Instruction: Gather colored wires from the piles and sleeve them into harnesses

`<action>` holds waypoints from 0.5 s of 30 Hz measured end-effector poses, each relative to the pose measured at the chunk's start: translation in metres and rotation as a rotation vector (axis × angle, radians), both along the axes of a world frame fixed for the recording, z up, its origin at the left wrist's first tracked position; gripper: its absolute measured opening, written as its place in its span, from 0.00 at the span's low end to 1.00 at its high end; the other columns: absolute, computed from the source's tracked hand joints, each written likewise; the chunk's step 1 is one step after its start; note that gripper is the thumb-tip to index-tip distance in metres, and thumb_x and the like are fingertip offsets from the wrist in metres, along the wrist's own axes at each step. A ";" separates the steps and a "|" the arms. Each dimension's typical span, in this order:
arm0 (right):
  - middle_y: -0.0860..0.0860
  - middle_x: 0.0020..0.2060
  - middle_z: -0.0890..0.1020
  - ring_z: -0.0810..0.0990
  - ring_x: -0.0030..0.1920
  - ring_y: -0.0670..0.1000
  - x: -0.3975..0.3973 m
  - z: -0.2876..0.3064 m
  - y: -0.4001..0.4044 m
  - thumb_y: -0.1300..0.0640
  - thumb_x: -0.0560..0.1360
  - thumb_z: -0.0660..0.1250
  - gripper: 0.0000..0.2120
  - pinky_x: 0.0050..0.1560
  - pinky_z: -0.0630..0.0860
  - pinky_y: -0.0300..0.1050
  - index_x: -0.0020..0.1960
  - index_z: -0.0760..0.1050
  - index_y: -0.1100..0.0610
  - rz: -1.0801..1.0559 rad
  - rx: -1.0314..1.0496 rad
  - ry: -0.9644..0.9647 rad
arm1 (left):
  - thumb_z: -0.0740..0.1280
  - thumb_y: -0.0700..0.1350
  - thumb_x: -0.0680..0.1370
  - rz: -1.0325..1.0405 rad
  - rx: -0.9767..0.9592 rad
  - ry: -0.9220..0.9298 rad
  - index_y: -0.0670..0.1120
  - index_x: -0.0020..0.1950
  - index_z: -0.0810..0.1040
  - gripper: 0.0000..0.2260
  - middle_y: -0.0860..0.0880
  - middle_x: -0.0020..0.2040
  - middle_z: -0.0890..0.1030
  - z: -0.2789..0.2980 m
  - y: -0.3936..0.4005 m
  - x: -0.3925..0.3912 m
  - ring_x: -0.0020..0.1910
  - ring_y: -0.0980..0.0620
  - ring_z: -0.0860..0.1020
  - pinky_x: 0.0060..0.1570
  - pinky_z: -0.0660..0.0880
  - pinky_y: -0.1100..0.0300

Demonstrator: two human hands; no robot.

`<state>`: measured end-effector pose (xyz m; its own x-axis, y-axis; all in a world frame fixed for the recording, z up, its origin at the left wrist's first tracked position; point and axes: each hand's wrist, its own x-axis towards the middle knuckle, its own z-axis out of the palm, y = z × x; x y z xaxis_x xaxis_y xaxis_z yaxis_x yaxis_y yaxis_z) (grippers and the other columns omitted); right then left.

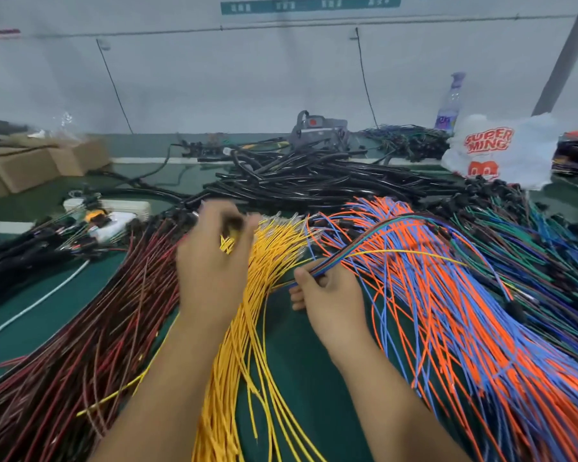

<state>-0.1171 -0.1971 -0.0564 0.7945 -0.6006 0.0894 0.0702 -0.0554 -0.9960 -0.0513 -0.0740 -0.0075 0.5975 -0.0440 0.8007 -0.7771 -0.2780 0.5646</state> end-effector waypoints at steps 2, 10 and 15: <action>0.52 0.31 0.80 0.79 0.27 0.44 0.000 0.000 -0.001 0.62 0.78 0.65 0.05 0.30 0.77 0.37 0.43 0.74 0.58 -0.015 -0.002 -0.011 | 0.65 0.53 0.79 -0.033 0.171 0.058 0.57 0.46 0.68 0.06 0.56 0.41 0.77 -0.020 -0.009 -0.008 0.42 0.56 0.76 0.42 0.74 0.53; 0.53 0.31 0.80 0.78 0.28 0.45 -0.002 0.001 0.001 0.62 0.78 0.65 0.07 0.32 0.78 0.39 0.41 0.74 0.56 -0.020 -0.008 -0.003 | 0.56 0.44 0.81 0.129 0.425 0.078 0.63 0.46 0.59 0.13 0.53 0.37 0.76 -0.023 -0.010 -0.002 0.30 0.49 0.73 0.29 0.62 0.57; 0.53 0.31 0.81 0.80 0.28 0.45 -0.004 0.003 -0.001 0.61 0.78 0.65 0.06 0.31 0.77 0.37 0.43 0.75 0.58 -0.045 0.008 -0.023 | 0.56 0.52 0.80 0.064 0.621 0.174 0.51 0.58 0.64 0.09 0.56 0.34 0.71 -0.031 -0.008 0.002 0.34 0.50 0.74 0.33 0.64 0.55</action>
